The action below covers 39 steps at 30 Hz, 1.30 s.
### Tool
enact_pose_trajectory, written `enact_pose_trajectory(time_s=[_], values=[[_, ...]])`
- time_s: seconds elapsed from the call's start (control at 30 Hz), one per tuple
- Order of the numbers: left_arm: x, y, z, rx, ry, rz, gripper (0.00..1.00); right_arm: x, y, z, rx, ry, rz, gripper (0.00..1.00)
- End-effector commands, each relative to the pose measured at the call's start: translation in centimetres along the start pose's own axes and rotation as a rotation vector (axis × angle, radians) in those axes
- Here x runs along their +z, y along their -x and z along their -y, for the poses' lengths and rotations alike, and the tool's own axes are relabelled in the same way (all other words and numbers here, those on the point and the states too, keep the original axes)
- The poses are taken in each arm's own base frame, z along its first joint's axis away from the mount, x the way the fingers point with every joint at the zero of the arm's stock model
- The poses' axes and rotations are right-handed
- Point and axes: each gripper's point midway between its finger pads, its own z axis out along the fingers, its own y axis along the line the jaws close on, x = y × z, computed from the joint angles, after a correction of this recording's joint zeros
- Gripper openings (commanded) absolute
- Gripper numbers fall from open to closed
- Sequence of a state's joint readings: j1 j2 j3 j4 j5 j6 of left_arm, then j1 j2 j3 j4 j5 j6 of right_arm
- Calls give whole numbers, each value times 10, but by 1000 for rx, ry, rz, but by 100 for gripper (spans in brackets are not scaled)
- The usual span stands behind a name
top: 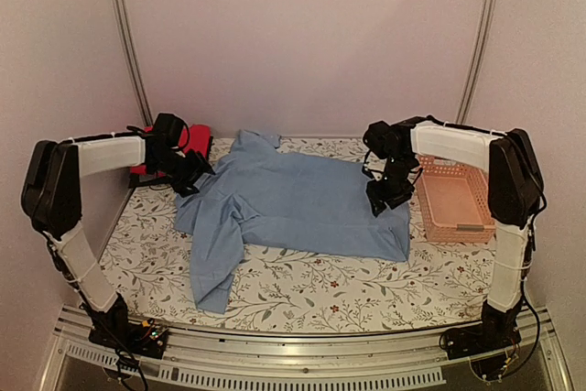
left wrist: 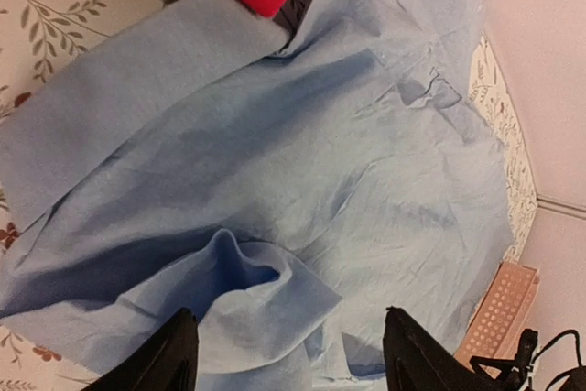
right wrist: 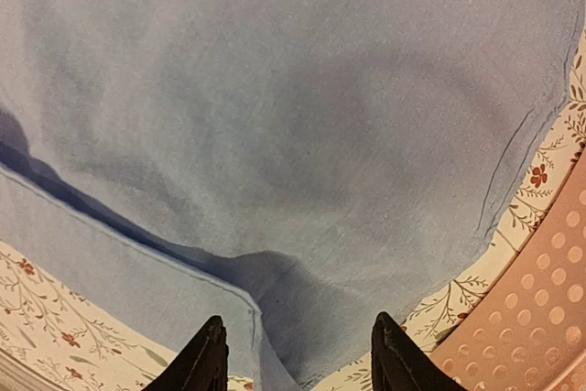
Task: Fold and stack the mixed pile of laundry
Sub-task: Fold the flattened shirt at the center of the board, then adjust the flattened shirt at the center of the board.
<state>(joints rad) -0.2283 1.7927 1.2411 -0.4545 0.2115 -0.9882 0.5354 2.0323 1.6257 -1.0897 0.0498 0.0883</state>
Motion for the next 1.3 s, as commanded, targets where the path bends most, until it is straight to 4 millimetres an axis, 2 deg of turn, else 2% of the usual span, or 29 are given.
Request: enact_pose_trajectory(time_s=[0.0,0.1,0.17,0.3,0.37,0.47,0.57,0.6,0.7,0.77,0.83,0.9,1.0,1.03,1.07,1.13,1.17,1.2,1.27], values=[[-38,23,-13,33,-18,96,70,-54,11,-33,21,219,150,52],[-33,16,-34,35,-1,52,69,-45,-5,-51,2,314,103,50],[-27,10,-36,51,-28,20,63,-37,-7,-58,-8,336,90,48],[-10,-4,-41,27,-53,-54,50,-31,-7,-83,-13,479,87,44],[0,-10,-48,9,-50,-77,45,-16,-12,-87,-6,490,54,42],[17,-13,-63,-13,-5,-106,35,19,-23,-78,13,432,-7,38],[33,-18,-83,-36,66,-140,27,50,-36,-55,44,338,-75,35],[35,-20,-90,-49,91,-151,25,56,-38,-47,53,304,-84,35],[34,-36,-113,-97,160,-184,20,63,-41,-23,68,187,-97,35],[26,-50,-133,-140,213,-201,18,62,-44,-21,62,174,-106,35],[15,-67,-152,-186,243,-217,17,59,-48,-33,41,219,-106,35],[3,-89,-170,-221,265,-235,16,53,-56,-56,-16,272,-111,36],[-15,-101,-176,-229,243,-210,18,49,-77,-89,-100,311,-153,38],[-21,-98,-172,-220,228,-187,23,49,-84,-94,-99,323,-165,39],[-28,-94,-167,-208,204,-161,32,48,-88,-97,-85,343,-168,41],[-41,-82,-152,-175,157,-108,53,42,-84,-92,-42,335,-142,49],[-48,-77,-145,-152,141,-88,59,36,-80,-89,-25,338,-121,51],[-55,-72,-140,-134,140,-73,65,32,-77,-88,-9,343,-111,53],[-69,-68,-131,-84,128,-61,68,21,-71,-86,12,360,-83,54]])
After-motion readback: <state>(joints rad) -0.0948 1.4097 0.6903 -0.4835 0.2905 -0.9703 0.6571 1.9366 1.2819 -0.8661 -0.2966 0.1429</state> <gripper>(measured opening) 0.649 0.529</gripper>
